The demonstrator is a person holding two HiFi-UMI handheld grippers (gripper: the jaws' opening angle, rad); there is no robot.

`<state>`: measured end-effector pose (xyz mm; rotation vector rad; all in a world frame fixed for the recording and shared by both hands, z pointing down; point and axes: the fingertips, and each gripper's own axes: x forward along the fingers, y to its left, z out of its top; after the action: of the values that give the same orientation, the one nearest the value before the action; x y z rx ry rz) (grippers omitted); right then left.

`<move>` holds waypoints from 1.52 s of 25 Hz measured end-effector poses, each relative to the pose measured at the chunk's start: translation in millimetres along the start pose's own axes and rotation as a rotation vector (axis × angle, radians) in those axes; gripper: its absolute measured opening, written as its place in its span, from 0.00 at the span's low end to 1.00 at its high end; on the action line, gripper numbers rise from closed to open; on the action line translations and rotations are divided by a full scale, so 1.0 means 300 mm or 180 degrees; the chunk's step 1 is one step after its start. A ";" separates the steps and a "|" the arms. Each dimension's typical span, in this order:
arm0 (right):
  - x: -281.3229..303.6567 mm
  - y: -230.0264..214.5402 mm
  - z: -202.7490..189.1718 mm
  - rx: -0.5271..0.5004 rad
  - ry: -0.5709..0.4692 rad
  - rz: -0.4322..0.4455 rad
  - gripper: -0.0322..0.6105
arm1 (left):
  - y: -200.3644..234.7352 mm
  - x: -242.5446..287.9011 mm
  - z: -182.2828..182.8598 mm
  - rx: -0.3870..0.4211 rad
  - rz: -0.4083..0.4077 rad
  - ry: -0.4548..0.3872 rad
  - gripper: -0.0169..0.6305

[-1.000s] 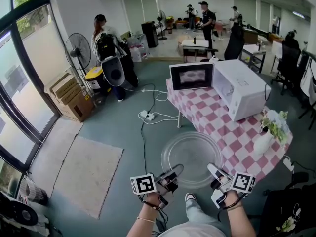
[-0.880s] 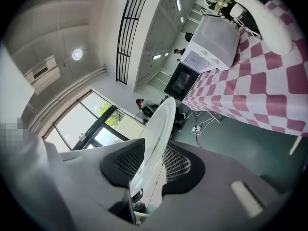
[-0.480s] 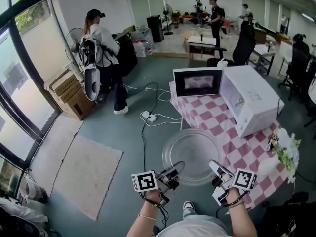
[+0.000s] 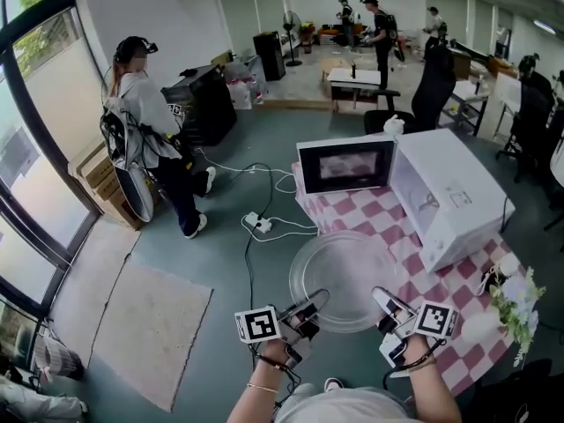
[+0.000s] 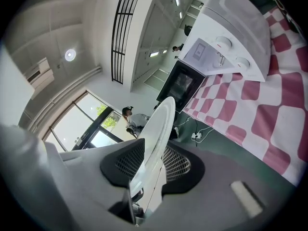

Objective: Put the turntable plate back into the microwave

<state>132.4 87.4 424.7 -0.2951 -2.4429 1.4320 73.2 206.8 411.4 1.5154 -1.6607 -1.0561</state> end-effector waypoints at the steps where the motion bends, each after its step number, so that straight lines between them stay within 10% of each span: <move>1: 0.004 -0.024 0.016 0.0046 -0.0014 -0.0086 0.21 | 0.011 0.022 0.011 -0.0026 -0.0005 0.0017 0.14; 38: 0.481 -0.300 0.582 0.0615 -0.1760 -0.1220 0.21 | 0.470 0.782 0.666 -0.0240 -0.0817 0.1983 0.14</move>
<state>-66.6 -52.1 444.1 0.6604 -2.5244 1.7095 -197.1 3.1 429.3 1.8027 -1.0066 -0.6551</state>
